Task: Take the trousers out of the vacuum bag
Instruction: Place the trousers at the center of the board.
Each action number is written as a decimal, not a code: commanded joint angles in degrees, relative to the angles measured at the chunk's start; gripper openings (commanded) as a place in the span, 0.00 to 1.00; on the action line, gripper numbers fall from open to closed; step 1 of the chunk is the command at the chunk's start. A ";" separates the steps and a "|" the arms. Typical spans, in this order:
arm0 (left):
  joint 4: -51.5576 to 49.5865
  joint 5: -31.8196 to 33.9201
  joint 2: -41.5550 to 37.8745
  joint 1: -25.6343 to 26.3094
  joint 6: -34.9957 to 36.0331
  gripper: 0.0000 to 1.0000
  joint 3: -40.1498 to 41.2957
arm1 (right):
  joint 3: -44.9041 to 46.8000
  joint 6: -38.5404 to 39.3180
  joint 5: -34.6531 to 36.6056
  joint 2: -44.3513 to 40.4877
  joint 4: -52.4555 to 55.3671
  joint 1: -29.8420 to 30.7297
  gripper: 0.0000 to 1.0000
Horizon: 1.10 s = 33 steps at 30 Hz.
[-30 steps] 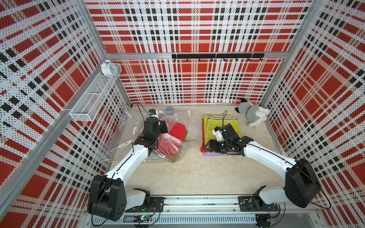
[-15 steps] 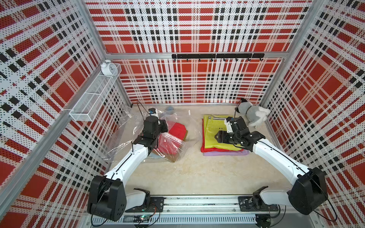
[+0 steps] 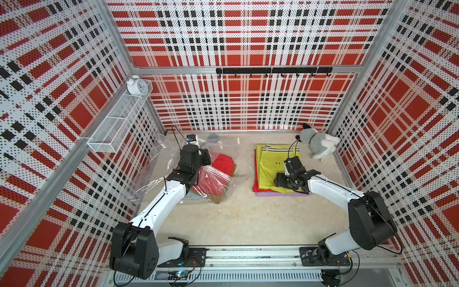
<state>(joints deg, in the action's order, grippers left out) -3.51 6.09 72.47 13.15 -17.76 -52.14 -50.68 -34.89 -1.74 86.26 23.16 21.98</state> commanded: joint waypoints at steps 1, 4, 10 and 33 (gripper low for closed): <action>-0.01 0.43 -1.16 -0.14 0.62 0.00 -2.22 | 2.15 -0.32 3.73 1.80 0.79 -2.84 0.70; -0.18 0.43 -1.17 -0.14 0.77 0.00 -2.17 | 2.17 0.70 4.00 1.80 1.22 -5.00 0.71; -0.37 0.56 -1.08 -0.14 1.16 0.00 -2.16 | 1.15 2.81 5.15 1.17 2.90 -8.41 0.71; -0.35 3.58 4.15 9.03 3.45 0.00 -6.72 | -18.57 -2.19 -22.34 6.03 -14.16 6.67 0.65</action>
<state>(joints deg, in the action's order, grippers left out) -4.69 8.19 75.85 21.67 -15.03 -56.88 -68.27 -33.34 -19.70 87.29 15.22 27.73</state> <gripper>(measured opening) 0.047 0.655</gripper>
